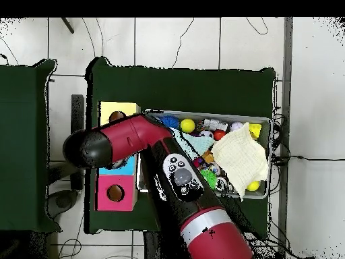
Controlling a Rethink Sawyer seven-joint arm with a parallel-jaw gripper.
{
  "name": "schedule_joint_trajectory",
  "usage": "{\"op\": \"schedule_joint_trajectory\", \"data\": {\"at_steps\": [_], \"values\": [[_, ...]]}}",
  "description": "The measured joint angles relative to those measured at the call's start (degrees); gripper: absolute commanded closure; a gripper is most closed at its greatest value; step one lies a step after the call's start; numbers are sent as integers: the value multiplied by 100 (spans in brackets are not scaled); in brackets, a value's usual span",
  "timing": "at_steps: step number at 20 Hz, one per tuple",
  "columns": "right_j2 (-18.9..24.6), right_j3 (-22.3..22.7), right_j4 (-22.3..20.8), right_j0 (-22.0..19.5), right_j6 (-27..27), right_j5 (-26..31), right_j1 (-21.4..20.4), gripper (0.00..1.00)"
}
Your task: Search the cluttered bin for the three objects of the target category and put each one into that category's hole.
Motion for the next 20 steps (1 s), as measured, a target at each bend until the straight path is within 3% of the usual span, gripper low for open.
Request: {"op": "schedule_joint_trajectory", "data": {"at_steps": [20], "values": [[-165,-27,6,101,0,2,-39,0]]}}
